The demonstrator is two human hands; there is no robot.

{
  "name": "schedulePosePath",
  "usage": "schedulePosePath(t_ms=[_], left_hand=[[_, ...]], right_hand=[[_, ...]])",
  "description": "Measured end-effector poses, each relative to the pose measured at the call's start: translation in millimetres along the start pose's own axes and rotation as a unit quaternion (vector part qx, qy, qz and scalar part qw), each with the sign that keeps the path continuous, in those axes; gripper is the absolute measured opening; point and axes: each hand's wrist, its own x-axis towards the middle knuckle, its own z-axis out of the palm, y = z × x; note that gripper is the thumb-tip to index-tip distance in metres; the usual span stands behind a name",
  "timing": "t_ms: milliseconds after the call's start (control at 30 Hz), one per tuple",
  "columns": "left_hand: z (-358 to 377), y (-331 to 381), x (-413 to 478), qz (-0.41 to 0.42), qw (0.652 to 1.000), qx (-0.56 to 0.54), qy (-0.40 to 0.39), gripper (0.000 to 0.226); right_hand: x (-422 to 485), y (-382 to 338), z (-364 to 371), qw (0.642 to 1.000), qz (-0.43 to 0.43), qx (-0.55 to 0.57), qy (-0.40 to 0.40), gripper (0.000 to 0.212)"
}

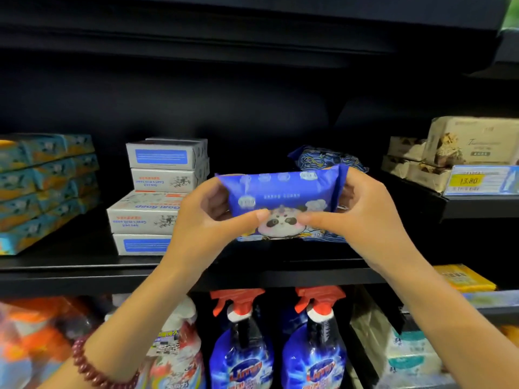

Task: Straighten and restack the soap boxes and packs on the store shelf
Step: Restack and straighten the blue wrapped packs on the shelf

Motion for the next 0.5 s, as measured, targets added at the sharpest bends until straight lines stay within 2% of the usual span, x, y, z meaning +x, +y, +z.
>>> schedulePosePath(t_ms=[67,133,233,300,433,500], left_hand=[[-10,6,4,-0.024,0.999,0.004,-0.031,0.044],[-19,15,9,-0.051,0.993,0.034,-0.098,0.049],[-26,25,13,-0.059,0.96,0.173,-0.211,0.055],[-25,28,13,-0.048,0.942,0.202,-0.262,0.051],[-21,23,9,-0.021,0.968,0.157,-0.196,0.05],[-21,20,6,0.007,0.974,0.161,-0.16,0.055]], right_hand=[[-4,0,3,0.997,-0.051,-0.047,0.013,0.045],[-10,-1,6,0.99,-0.115,-0.076,0.0,0.04],[-13,-3,10,0.98,-0.173,-0.093,0.003,0.039],[-15,-2,11,0.976,-0.198,-0.094,0.009,0.04],[-16,1,12,0.976,-0.193,-0.098,0.002,0.043],[-14,2,5,0.976,-0.177,-0.123,-0.027,0.053]])
